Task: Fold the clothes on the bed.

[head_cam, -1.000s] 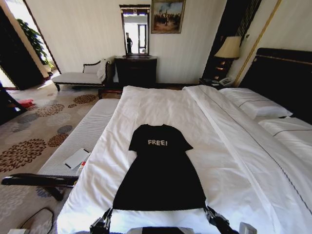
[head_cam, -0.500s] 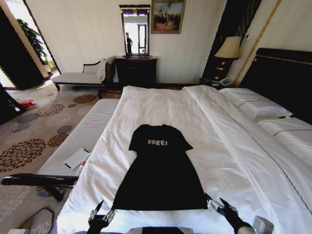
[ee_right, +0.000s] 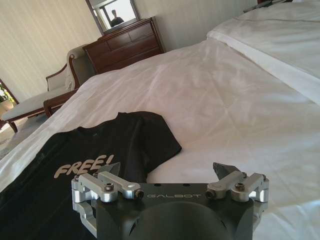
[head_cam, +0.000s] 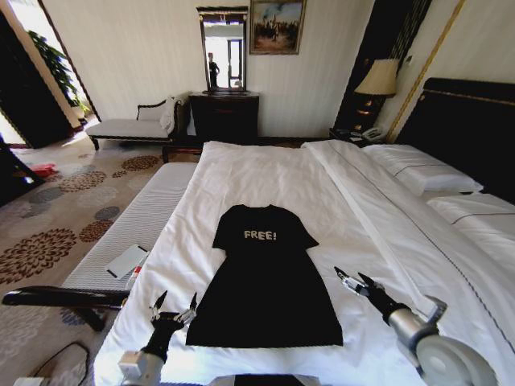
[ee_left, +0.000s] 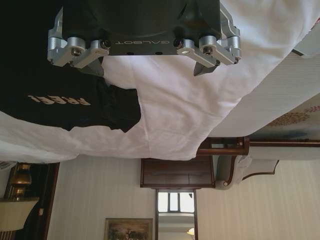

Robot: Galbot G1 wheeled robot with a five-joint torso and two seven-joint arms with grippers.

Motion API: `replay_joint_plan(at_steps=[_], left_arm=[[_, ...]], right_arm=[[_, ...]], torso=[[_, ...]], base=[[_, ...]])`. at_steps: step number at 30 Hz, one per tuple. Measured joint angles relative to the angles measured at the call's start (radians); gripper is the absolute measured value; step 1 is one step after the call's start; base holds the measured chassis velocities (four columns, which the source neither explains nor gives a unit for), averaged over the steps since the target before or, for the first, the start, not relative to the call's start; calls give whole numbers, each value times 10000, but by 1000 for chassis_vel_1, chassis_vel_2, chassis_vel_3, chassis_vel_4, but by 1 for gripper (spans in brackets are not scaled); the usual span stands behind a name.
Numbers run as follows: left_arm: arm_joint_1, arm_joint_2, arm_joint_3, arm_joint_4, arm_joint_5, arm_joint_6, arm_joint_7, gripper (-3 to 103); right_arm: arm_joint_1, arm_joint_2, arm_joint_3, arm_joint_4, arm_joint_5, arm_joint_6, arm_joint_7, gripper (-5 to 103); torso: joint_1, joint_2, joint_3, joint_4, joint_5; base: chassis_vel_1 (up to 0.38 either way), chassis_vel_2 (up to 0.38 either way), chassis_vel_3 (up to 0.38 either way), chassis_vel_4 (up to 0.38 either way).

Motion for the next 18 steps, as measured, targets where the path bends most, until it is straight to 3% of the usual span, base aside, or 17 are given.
replay_joint_plan(at_steps=[3,8,10,18], left_arm=[[-899,305,77,301,-122,312,-73,100],[-1488,804,-51,597,-122,326,4,100],[-1548,877,-69,630,-167,336,10,100],[-1583,902,-74,727,-299,372,41,100]], right_arm=[[1374,-361,-825,-964,805,-23,136,100],[3073,-604,-2046,-2026,1644,-209,163,100],[3357,-637,-2280,-2153,1806,-302,196,100],[5135,-687,-3348,-3362,4002,-1232,1082,100]], torso=[[0,-1,1,0,-1],[2,-1,2,2,1],[2,-2,2,3,1],[0,-1,0,2,-2]], base=[[0,0,0,0],[0,0,0,0],[0,0,0,0],[0,0,0,0]])
